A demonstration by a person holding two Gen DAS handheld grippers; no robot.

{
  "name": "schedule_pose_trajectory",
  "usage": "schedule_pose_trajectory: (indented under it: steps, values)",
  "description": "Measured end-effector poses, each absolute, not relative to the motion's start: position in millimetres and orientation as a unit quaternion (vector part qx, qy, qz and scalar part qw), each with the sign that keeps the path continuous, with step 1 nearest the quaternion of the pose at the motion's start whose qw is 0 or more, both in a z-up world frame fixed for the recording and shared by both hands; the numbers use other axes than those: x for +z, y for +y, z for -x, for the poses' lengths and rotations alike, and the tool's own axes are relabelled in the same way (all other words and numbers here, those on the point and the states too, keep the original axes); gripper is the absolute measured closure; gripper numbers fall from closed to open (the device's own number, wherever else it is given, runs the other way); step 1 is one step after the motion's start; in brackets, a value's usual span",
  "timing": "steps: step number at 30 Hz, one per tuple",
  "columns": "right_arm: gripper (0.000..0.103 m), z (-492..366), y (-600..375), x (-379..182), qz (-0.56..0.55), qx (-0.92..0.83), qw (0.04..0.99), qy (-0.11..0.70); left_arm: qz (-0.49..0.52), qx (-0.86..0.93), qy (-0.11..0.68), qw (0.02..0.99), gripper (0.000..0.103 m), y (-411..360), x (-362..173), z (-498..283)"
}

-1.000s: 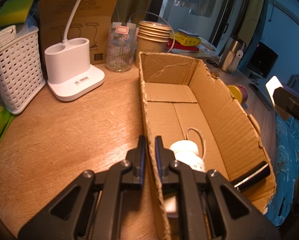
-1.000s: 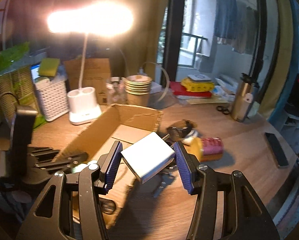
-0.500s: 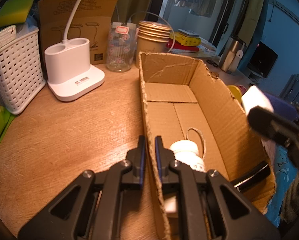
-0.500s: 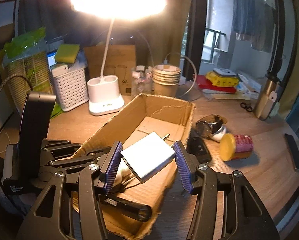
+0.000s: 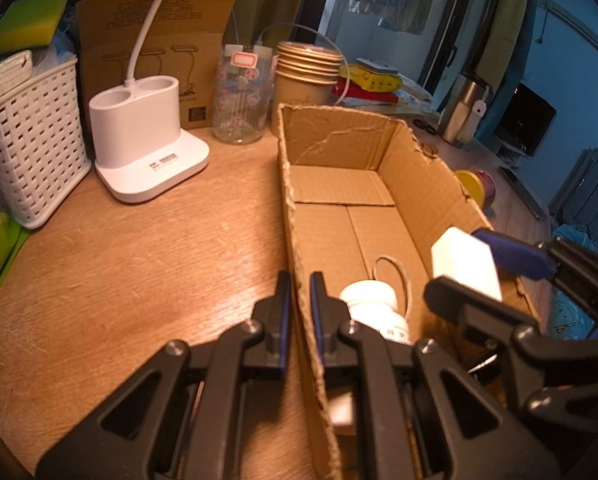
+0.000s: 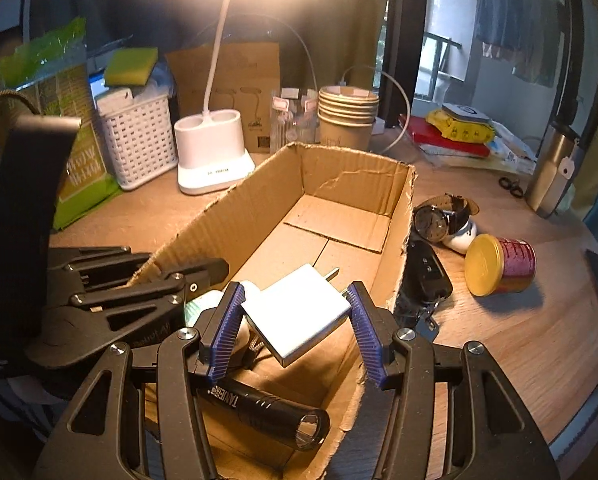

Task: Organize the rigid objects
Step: 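Carry the white charger into the box and open the right gripper, then withdraw the right gripper and move it to the red-and-gold can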

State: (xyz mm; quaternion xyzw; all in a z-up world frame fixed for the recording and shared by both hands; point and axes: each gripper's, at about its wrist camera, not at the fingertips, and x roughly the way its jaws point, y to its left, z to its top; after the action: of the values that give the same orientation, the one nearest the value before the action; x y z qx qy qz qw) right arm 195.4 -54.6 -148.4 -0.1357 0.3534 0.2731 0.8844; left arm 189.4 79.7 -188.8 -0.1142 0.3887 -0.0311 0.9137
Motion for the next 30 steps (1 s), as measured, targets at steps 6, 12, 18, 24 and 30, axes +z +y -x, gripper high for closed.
schedule_pose_trajectory:
  steps: [6,12,18,24,30]
  values:
    - [0.047,-195.1,-53.7,-149.6,0.139,0.272,0.883,0.356,0.114,-0.031,0.389,0.914,0.093,79.4,-188.6,-189.3]
    - [0.047,-194.8,-54.0,-148.5,0.137,0.275,0.882,0.357,0.114,-0.031,0.389,0.914,0.093,79.3,-188.6,-189.2]
    - [0.047,-193.4,-56.3,-145.7,0.133,0.279,0.882,0.355,0.114,-0.031,0.390,0.913,0.092,79.5,-189.2,-190.0]
    - [0.047,-192.4,-61.3,-140.5,0.124,0.279,0.885,0.350,0.114,-0.031,0.390,0.913,0.092,79.5,-189.2,-190.0]
    - [0.047,-193.7,-72.0,-133.7,0.114,0.272,0.892,0.343,0.114,-0.031,0.390,0.913,0.092,79.5,-189.3,-190.1]
